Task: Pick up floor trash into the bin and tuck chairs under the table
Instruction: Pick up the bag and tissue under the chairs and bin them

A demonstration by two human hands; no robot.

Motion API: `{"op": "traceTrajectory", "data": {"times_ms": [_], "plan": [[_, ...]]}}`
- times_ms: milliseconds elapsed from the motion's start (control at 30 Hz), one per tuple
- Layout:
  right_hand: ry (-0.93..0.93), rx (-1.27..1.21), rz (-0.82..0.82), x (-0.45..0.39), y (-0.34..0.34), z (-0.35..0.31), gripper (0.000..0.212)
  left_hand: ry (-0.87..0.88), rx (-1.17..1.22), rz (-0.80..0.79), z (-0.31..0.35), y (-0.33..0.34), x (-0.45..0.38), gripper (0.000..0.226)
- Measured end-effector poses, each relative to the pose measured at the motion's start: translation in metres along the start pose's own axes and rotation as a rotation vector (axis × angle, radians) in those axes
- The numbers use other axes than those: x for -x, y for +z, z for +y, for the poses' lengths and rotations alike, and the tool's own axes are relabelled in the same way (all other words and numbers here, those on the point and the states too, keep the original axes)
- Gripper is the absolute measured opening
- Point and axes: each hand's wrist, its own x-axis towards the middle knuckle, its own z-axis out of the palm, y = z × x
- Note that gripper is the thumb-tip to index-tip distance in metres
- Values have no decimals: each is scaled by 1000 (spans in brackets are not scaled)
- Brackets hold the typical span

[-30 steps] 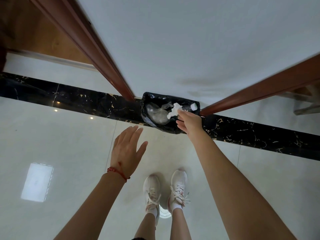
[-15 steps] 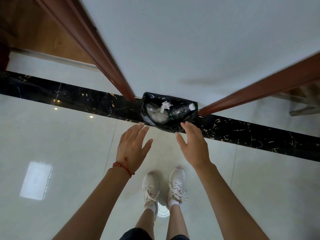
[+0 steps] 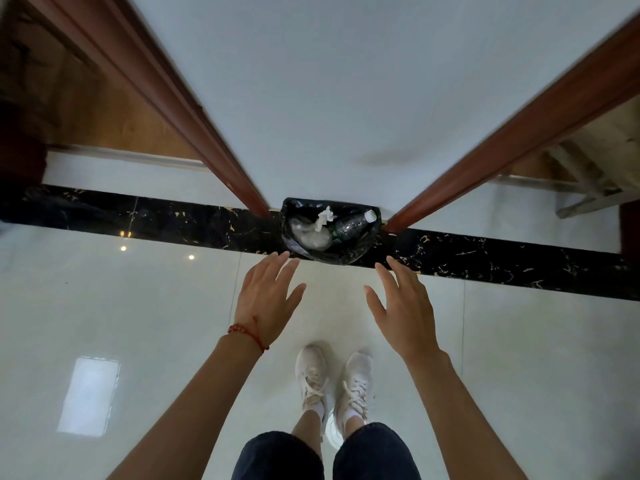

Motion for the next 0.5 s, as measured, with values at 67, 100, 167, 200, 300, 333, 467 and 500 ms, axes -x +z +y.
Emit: {"op": "traceTrajectory", "data": {"times_ms": [67, 100, 167, 200, 300, 333, 467, 500], "plan": [[18, -14, 18, 10, -10, -1, 38, 5, -7, 18, 9, -10, 8, 44], [27, -21, 27, 15, -15, -1, 38, 9, -11, 28, 14, -14, 12, 43], [37, -32, 43, 26, -24, -3, 38, 23, -16, 49, 25, -22, 20, 43], [39, -38, 49, 31, -29, -4, 37, 30, -19, 55, 30, -26, 25, 43], [50, -55, 57, 47, -45, -8, 37, 46, -28, 60, 47, -36, 41, 44], [50, -59, 62, 54, -50, -10, 37, 60, -34, 61, 53, -40, 47, 43], [31, -59, 85, 87, -77, -13, 38, 142, -78, 66, 78, -55, 76, 42], [35, -64, 92, 96, -83, -12, 38, 152, -90, 66, 84, -58, 83, 41]]}}
